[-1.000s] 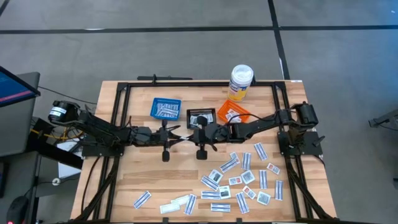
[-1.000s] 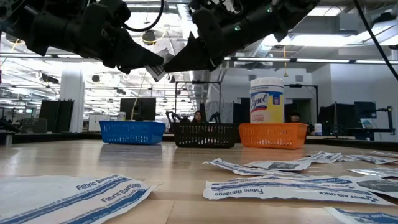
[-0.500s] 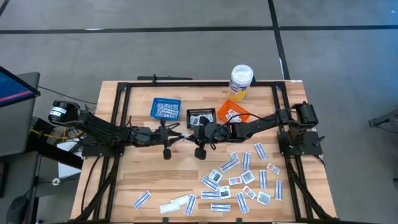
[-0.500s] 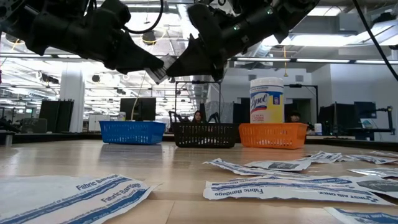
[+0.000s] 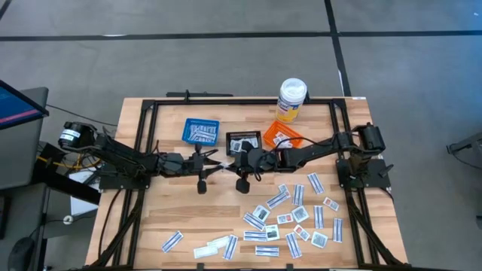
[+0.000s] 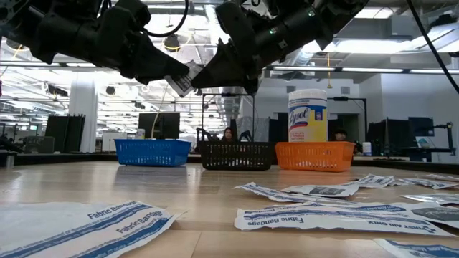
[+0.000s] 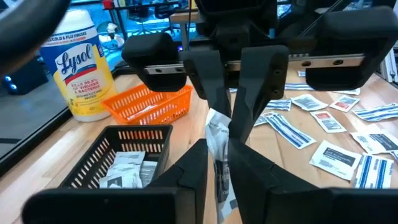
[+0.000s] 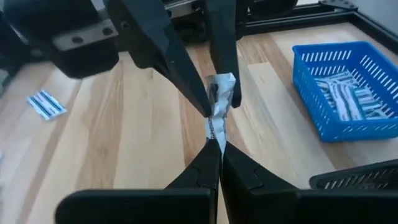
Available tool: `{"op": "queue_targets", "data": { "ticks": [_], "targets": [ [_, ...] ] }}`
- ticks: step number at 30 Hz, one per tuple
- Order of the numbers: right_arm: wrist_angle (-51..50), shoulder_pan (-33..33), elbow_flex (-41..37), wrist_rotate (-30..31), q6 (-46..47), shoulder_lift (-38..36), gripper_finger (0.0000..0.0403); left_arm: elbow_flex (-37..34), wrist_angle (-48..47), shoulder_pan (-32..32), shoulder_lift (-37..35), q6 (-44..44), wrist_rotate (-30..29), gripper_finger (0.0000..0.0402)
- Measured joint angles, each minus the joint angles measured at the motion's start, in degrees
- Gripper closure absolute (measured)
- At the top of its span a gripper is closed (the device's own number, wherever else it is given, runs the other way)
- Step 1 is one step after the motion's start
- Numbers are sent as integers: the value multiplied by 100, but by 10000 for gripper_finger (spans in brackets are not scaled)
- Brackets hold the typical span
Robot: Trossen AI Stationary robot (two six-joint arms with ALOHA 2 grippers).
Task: Pick & Place First Aid Supplies
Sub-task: Put the towelette pack into the black bin
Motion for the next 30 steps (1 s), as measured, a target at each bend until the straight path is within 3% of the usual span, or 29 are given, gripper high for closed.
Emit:
{"op": "queue_targets", "data": {
  "ticks": [8,14,24,30],
  "targets": [
    [-721,3,0,4,-356,2,402,0,3,4,0,228,31,289],
    [-722,4,0,4,-788,2,402,0,2,-2,0,97,892,259],
    [-521,78,0,3,-1303,2,402,0,2,463,0,104,933,234],
    [-198,26,0,8,-1410,2,402,-2,42,660,90,-176,1902,237]
  ]
}}
